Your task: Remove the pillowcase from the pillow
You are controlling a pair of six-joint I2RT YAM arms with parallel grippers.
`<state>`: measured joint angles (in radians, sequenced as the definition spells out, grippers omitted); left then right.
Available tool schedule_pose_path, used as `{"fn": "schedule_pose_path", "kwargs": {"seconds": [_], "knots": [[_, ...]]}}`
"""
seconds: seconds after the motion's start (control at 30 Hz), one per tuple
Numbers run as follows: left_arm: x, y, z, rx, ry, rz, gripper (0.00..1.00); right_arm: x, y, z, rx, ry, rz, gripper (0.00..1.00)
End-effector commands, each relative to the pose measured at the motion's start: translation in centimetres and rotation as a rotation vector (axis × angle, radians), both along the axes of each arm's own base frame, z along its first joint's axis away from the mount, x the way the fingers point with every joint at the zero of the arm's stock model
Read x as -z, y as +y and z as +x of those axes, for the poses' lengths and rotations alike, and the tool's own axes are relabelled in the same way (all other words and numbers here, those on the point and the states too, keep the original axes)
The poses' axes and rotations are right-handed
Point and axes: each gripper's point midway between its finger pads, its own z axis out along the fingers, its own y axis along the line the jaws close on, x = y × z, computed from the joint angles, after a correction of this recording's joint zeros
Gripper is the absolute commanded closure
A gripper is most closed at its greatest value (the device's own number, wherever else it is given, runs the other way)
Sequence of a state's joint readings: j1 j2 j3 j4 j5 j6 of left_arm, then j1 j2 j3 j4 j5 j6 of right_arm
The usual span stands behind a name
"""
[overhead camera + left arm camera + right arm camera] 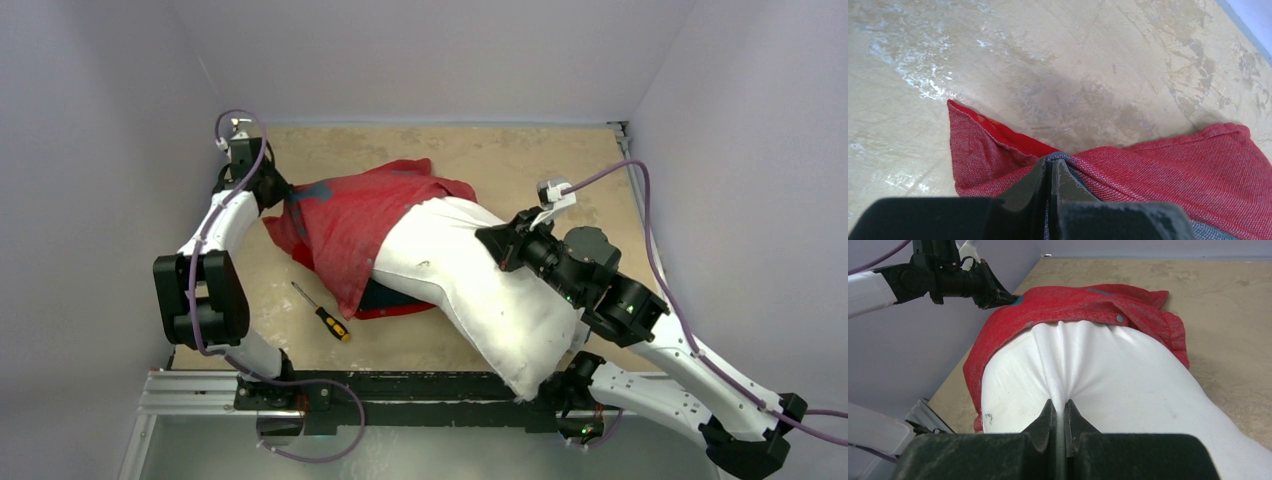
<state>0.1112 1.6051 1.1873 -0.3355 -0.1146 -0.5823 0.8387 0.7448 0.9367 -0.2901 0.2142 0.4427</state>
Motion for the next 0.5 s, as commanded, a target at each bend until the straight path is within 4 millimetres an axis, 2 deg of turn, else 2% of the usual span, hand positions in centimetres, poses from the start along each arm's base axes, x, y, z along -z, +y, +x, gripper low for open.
{"fn": "schedule_pose_path", "kwargs": {"seconds": [0.0,0.07,0.17,0.23,0.27,0.3,0.37,0.47], "knots": [[-4.3,10.2,0.8,-0.273,-0.13,0.198,0.99,-13.7,-3.6,-1.6,0.058,-0.315,0.282,1.0],[-6.3,8.2,1.5,-0.188,-0.201,0.13,0.84,-11.9,-1.3,-1.0,-0.009,-0.293,0.235,1.0],[-10.3,5.3,1.4,-0.071,-0.311,0.07,0.6,-9.0,2.2,0.0,-0.112,-0.256,0.166,1.0],[-12.5,3.4,1.1,0.005,-0.357,0.082,0.43,-7.0,4.5,0.4,-0.186,-0.237,0.123,1.0],[-13.7,2.1,1.0,0.053,-0.377,0.1,0.32,-5.8,5.7,0.5,-0.234,-0.222,0.096,1.0],[-14.7,0.6,0.9,0.111,-0.393,0.116,0.24,-4.7,6.7,0.6,-0.274,-0.208,0.074,1.0],[-16.4,-4.4,1.0,0.296,-0.415,0.142,0.21,-2.6,8.2,1.4,-0.308,-0.19,0.03,1.0],[-17.9,-10.2,0.2,0.511,-0.428,0.147,0.2,0.2,9.9,1.7,-0.369,-0.138,-0.015,1.0]]}}
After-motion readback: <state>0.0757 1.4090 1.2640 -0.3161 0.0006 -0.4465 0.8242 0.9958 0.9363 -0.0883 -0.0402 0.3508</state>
